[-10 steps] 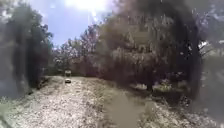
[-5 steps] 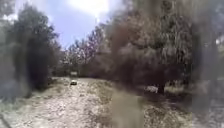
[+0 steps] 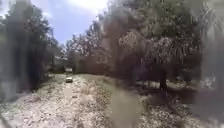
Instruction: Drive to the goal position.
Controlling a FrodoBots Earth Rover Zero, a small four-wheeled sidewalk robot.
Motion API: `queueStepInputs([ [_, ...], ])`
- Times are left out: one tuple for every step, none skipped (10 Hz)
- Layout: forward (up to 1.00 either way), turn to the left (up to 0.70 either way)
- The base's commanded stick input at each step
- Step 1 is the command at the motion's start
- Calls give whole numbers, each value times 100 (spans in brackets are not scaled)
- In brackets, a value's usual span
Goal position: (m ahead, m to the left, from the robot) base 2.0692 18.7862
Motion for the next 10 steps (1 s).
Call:
queueStepInputs([
  [67, 0],
  [66, 8],
  [67, 33],
  [67, 34],
  [67, 30],
  [67, 22],
  [67, 0],
  [67, 0],
  [68, 16],
  [68, 27],
])
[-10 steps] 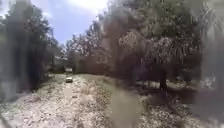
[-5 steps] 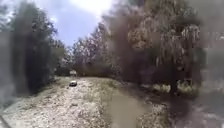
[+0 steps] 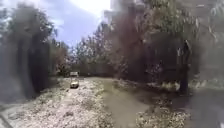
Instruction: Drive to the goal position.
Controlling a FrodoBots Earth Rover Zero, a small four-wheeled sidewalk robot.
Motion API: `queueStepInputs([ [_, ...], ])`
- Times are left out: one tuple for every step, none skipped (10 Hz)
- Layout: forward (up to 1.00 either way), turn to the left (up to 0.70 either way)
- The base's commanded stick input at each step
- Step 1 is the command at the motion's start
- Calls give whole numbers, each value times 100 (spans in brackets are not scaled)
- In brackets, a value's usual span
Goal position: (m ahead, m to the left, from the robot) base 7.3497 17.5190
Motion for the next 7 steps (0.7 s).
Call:
queueStepInputs([
  [67, 33],
  [68, 0],
  [68, 0],
  [67, 26],
  [67, 34],
  [68, 33],
  [68, 0],
])
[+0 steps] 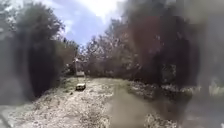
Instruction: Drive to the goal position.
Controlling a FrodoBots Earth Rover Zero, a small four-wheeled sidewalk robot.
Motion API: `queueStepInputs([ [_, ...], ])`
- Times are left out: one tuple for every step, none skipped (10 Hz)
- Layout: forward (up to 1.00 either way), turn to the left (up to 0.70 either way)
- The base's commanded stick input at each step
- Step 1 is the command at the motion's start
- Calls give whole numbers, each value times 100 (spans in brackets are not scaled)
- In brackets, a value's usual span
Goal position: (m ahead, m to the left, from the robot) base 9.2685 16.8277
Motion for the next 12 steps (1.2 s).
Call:
queueStepInputs([
  [67, 0],
  [67, 0],
  [67, 0],
  [67, 0],
  [67, 0],
  [67, 0],
  [67, 0],
  [67, 0],
  [68, 0],
  [67, 21],
  [68, 12],
  [67, 4],
])
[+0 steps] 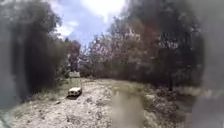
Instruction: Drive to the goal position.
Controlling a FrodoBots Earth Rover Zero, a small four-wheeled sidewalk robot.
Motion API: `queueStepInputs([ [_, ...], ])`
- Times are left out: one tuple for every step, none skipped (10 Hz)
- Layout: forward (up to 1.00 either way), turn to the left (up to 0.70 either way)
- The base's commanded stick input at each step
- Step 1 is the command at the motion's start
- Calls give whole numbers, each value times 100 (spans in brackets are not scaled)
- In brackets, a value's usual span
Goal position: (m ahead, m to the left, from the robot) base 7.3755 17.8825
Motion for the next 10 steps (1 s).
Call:
queueStepInputs([
  [68, 0],
  [67, 0],
  [67, 0],
  [67, 0],
  [67, 0],
  [67, 0],
  [67, 0],
  [67, 0],
  [67, 0],
  [68, 0],
])
